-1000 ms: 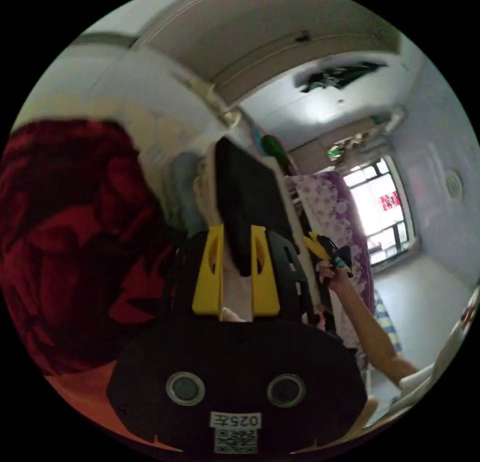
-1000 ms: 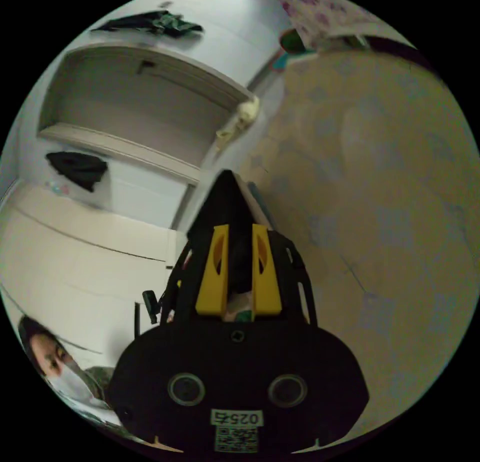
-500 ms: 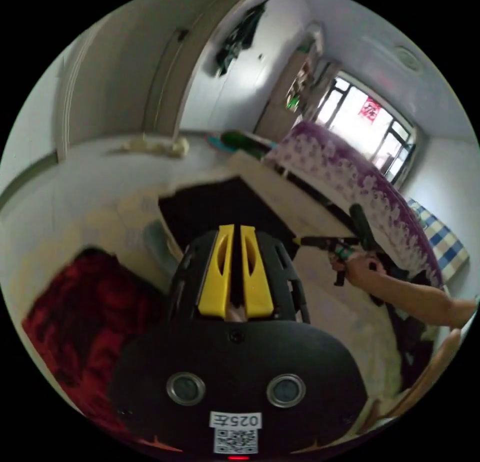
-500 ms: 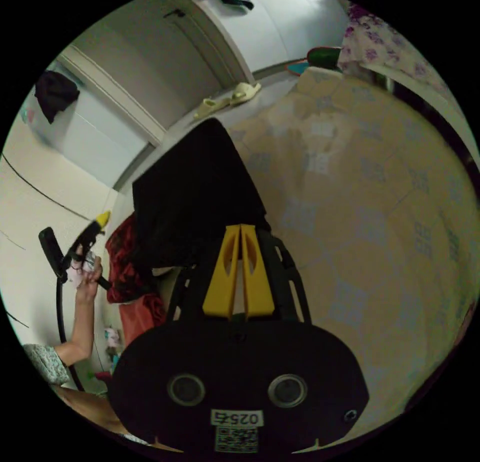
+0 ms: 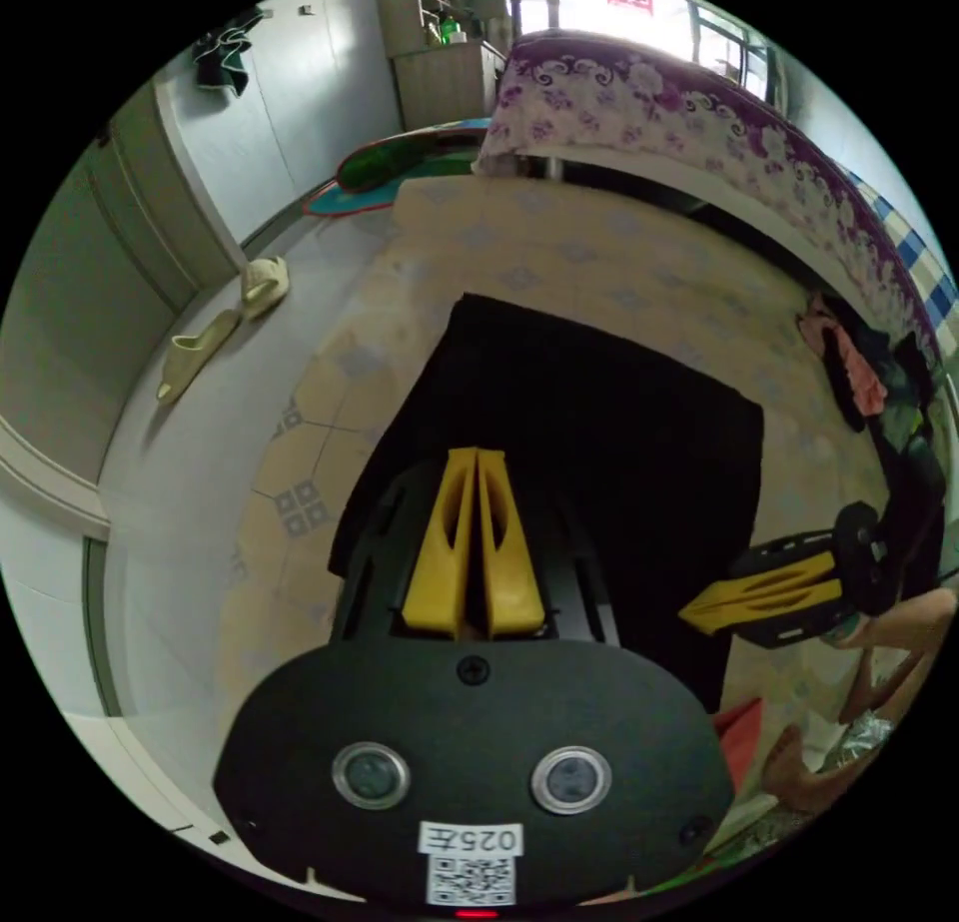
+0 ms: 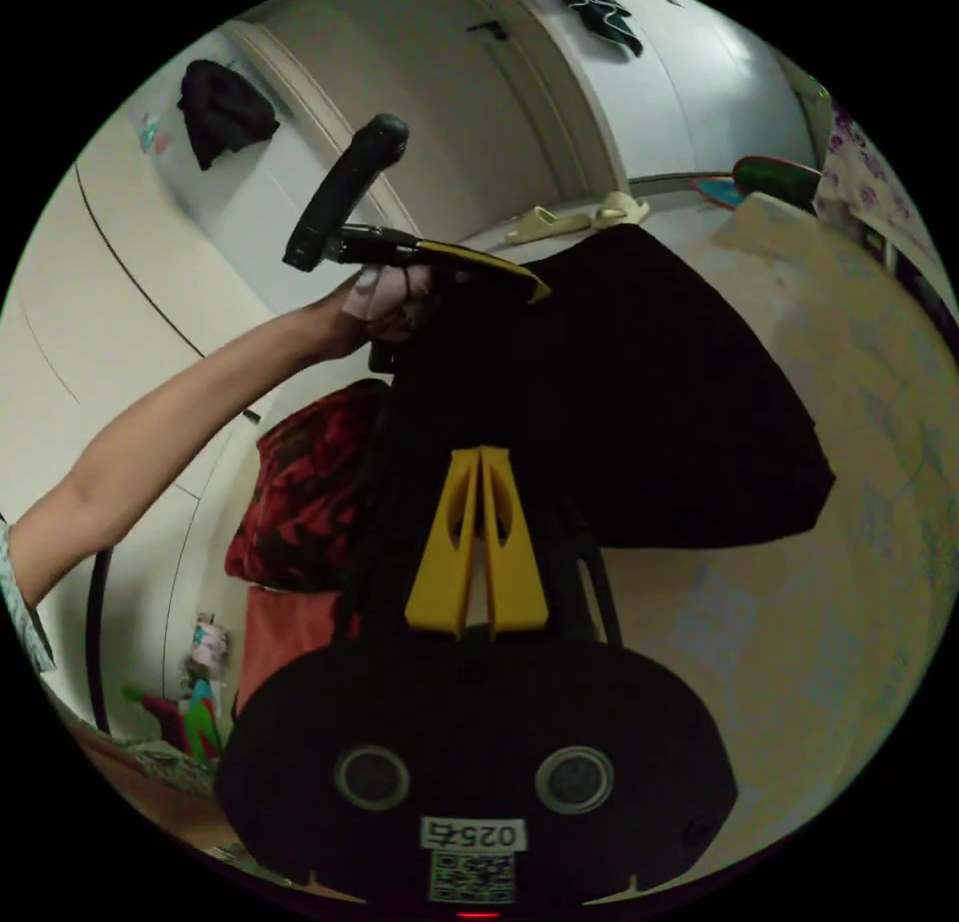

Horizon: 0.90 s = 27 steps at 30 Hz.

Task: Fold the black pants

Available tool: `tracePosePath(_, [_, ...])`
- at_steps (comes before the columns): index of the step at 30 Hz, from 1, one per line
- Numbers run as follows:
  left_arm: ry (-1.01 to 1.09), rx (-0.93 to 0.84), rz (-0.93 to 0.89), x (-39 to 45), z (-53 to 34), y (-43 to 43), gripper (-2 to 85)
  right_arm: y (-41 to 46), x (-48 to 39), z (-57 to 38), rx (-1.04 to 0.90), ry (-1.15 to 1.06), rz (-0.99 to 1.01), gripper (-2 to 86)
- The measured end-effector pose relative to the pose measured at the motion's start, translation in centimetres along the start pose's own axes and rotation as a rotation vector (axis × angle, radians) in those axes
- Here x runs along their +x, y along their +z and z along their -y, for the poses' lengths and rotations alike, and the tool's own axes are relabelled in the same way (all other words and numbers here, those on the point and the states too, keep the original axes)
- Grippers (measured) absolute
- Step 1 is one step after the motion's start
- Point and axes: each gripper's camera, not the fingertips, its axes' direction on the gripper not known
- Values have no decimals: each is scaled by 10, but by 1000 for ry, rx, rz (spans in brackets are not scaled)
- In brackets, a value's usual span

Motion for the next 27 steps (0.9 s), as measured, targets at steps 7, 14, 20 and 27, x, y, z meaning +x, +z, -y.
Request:
tracePosePath(7, [-47, -42, 85, 8, -46, -44, -10, -105, -142, 22, -71, -246, -125, -9])
tracePosePath(14, [-229, 606, 582, 109, -100, -143, -9, -334, -189, -3, 62, -251, -45, -9])
tracePosePath(20, [-81, 1223, 410, 269, -133, -276, -6, -728, -269, -85, 410, -544, -488, -8])
tracePosePath(27, [182, 1533, 100, 428, -49, -305, 57, -1082, -365, -281, 865, -300, -1364, 28])
